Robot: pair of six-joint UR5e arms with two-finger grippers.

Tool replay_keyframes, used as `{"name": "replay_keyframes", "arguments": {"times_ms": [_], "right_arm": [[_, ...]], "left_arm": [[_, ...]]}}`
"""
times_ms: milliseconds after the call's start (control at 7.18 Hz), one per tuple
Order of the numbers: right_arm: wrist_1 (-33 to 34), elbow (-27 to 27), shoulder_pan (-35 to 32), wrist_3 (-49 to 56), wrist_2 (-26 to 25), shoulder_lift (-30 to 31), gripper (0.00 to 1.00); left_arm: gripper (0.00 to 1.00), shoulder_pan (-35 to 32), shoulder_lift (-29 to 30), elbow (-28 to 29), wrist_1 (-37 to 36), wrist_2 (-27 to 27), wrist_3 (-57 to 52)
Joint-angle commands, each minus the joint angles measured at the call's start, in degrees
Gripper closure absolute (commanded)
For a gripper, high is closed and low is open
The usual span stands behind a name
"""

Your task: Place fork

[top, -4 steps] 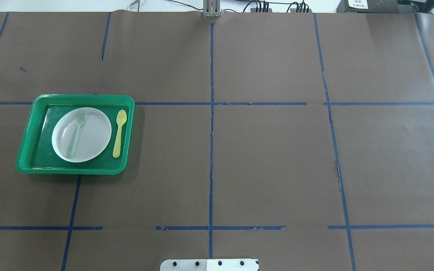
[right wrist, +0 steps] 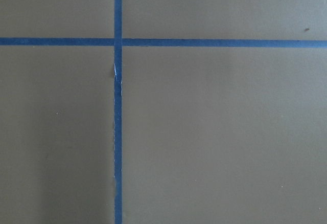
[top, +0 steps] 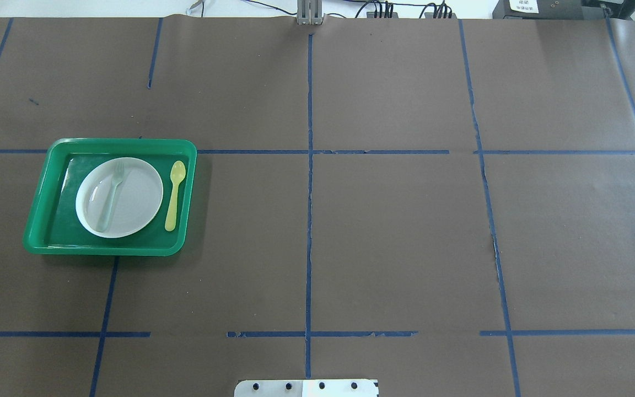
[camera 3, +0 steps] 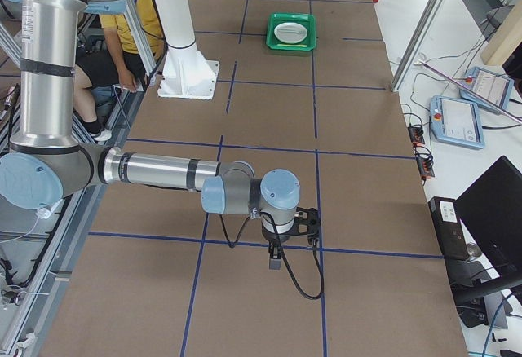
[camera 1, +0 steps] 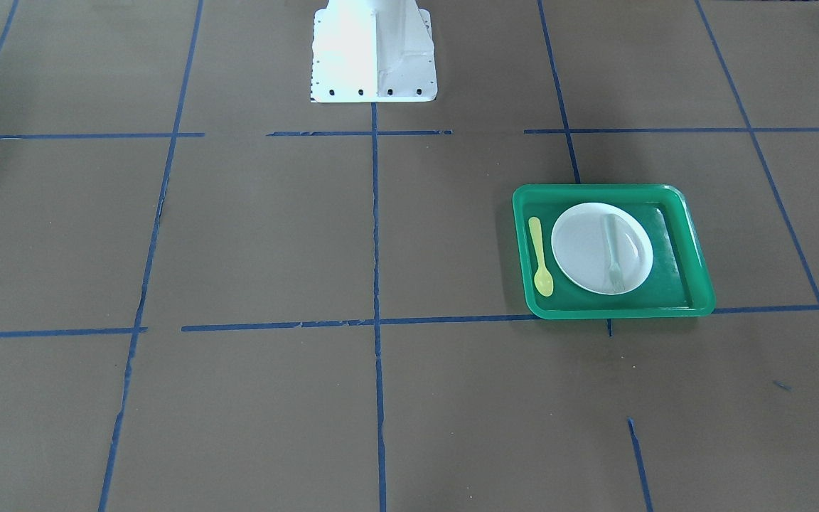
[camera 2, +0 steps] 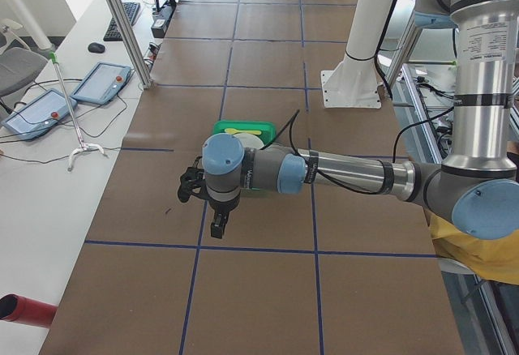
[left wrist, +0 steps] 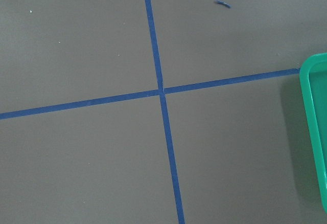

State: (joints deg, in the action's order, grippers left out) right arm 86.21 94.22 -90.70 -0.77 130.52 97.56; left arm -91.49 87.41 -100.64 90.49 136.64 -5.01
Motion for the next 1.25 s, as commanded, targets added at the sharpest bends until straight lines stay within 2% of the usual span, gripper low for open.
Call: {"name": "replay_keyframes", "arguments": {"times_ms": [0,139,418,557,835,975,1114], "right_arm": [[0.01,0.00,0.00,-0.02,0.00,0.00,0.00],[0.01,0.00,0.00,-0.02,0.00,0.00,0.00],[0.01,0.00,0.00,-0.02,0.00,0.00,0.00],[0.01,0.00,0.00,0.06,0.00,0.00,0.00],[-0.07,0.00,0.00,0.06,-0.09,0.00,0.00],[0.01,0.00,0.00,-0.02,0.00,0.00,0.00],[0.01,0.00,0.00,-0.02,0.00,0.00,0.00]], "left_arm": [[0.00,2.17,2.75,-2.17,0.30,-0.32,0.26],[0.00,4.98,2.59,-4.28,0.39,-0.41,1.57],[0.00,13.22,3.73,-6.92,2.84,-2.59,14.78],[0.00,16.92,3.73,-7.98,8.25,-5.39,22.07],[0.00,27.97,3.91,-7.21,18.20,-11.10,39.65],[0.00,33.34,4.69,-6.24,20.76,-14.44,46.08],[0.00,36.44,6.61,-3.80,22.61,-15.60,50.14]]}}
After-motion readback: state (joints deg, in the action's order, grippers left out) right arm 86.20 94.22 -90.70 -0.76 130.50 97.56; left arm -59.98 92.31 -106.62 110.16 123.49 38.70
